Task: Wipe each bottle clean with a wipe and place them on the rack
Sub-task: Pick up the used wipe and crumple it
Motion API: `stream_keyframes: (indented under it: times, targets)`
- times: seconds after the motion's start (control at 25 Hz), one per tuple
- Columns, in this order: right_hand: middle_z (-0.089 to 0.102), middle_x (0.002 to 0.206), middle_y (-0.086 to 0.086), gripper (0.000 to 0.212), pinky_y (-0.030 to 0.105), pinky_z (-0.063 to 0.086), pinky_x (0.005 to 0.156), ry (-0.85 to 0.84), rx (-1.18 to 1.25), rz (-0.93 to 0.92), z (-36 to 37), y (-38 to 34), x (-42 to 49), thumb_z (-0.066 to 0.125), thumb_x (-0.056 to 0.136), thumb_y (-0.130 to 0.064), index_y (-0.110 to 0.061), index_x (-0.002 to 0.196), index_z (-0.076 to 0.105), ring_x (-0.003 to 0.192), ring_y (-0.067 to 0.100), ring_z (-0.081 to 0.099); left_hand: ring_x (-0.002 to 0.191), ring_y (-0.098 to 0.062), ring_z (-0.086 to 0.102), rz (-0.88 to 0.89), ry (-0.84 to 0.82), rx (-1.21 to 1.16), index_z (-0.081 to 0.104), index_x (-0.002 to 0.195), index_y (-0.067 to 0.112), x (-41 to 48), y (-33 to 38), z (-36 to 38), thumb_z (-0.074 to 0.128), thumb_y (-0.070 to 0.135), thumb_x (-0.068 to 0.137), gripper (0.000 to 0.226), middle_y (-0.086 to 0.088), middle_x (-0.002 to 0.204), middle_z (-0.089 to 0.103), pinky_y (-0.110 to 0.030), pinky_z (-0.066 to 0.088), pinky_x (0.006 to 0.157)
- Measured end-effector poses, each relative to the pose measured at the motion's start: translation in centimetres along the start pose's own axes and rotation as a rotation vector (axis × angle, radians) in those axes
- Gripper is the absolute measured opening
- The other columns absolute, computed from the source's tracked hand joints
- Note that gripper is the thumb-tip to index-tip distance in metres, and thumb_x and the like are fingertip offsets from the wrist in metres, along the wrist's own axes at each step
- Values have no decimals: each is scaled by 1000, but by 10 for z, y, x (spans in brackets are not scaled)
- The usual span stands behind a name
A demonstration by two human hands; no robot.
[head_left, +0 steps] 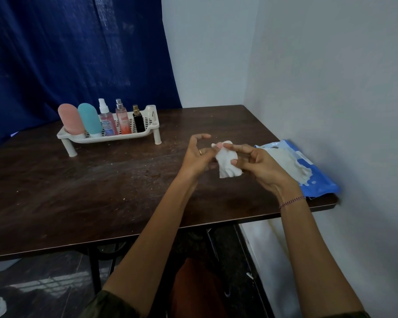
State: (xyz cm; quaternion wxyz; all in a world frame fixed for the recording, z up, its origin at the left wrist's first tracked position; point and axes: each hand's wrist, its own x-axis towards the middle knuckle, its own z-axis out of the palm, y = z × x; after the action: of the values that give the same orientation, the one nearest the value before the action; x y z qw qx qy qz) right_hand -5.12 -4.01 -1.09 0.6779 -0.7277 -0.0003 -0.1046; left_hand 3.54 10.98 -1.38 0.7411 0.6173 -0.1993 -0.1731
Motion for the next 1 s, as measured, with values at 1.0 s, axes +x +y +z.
stream_keyframes:
  times: [1.0]
  targets:
    - [60, 123, 14, 28, 28, 42, 99, 371, -1131, -101, -45, -10, -8, 49, 92, 0, -3, 115, 64, 109, 26, 58, 113, -15, 57, 325, -127, 858, 67, 115, 9, 12, -29, 69, 64, 22, 88, 30, -2, 133, 56, -25, 43, 98]
